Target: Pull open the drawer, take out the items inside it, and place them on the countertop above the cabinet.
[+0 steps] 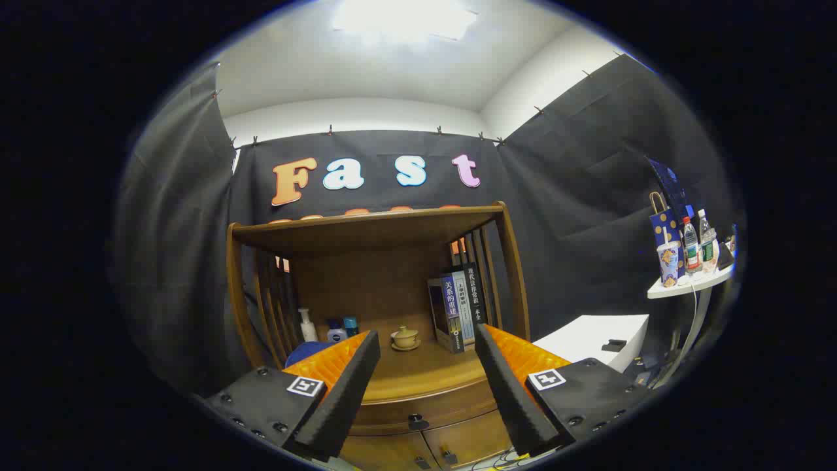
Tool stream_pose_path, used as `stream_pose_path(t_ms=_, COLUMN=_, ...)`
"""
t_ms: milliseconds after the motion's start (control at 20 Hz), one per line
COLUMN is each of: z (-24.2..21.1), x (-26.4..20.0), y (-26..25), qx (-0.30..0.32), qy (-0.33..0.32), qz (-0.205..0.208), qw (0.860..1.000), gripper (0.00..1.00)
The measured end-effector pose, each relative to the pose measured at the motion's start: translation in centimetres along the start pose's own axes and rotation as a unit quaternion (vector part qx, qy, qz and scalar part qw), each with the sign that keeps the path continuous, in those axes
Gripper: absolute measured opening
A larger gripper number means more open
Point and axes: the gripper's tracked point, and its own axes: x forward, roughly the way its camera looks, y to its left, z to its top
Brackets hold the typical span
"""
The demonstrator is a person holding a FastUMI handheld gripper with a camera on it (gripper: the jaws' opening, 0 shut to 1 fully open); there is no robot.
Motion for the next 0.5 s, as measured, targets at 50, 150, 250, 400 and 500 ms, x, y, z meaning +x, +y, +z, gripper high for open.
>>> stream_pose_path(t_ms=50, z=0.0, x=0.2, y=0.1, qx=-0.004, qy=0.001, qz=0.002, qw=1.000, gripper=0.98)
stream_pose_path(t_ms=150, z=-0.1, x=0.6, y=0.7, qx=-0.015, qy=0.003, qz=0.012, qw=1.000, gripper=0.98)
stream_pose_path(t_ms=250, z=0.2, x=0.6, y=1.3, qx=-0.019, qy=0.002, qz=0.023, qw=1.000, gripper=0.98)
stream_pose_path(t_ms=400, z=-0.2, x=0.6, y=0.7, qx=-0.018, qy=0.006, qz=0.018, qw=1.000, gripper=0.98)
stream_pose_path(t_ms=500, z=-0.8, x=0.5, y=0.5, qx=-0.014, qy=0.012, qz=0.017, qw=1.000, gripper=0.98)
